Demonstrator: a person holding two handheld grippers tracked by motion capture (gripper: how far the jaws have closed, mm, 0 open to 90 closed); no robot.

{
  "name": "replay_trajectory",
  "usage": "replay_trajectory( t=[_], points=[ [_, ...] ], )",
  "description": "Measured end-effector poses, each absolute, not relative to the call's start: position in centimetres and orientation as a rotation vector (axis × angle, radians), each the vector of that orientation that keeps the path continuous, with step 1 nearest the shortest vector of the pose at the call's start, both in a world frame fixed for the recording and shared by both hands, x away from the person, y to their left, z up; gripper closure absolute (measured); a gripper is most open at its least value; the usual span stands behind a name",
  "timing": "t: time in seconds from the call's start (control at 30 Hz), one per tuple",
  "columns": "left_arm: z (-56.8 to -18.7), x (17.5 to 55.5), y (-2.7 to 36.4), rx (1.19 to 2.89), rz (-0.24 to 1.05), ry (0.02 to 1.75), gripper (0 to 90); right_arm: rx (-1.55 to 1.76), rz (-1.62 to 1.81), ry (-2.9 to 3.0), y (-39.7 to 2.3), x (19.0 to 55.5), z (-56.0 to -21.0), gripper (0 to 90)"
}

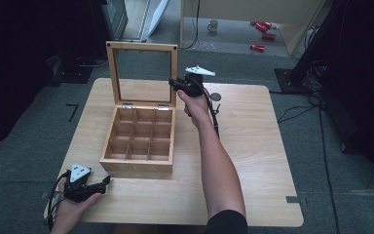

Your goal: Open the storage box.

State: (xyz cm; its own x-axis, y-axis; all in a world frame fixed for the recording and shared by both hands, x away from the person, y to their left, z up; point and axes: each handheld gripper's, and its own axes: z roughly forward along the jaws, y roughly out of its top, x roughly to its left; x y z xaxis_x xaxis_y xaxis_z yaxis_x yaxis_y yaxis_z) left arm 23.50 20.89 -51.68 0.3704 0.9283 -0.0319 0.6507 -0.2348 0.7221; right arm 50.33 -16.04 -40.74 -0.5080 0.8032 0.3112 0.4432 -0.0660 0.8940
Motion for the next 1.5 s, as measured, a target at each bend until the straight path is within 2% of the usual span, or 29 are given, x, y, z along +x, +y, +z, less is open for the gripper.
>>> replay_trajectory(
  t=[0.17,0.27,0.43,0.6,0.87,1.5],
  points=[
    [-51.7,23.5,20.9,1.976,0.544,1.360,19.9,1.374,1.584,1.889,-15.9,50.2,-40.5,65.0],
    [-51.7,23.5,20.8,1.978,0.548,1.360,19.9,1.412,1.577,1.857,-16.0,49.7,-40.2,48.1],
    [-51.7,23.5,20.8,1.979,0.550,1.361,19.9,1.368,1.498,1.875,-17.6,47.3,-39.8,27.2],
    [-51.7,23.5,20.8,1.979,0.546,1.361,19.9,1.367,1.437,1.887,-20.1,44.5,-39.8,13.9],
    [-51.7,23.5,20.7,1.982,0.555,1.362,19.9,1.374,1.353,1.890,-24.8,39.4,-41.3,6.7],
    [-51.7,23.4,20.4,2.001,0.589,1.368,20.8,1.516,1.255,1.807,-35.0,29.5,-45.9,5.2]
  ],
)
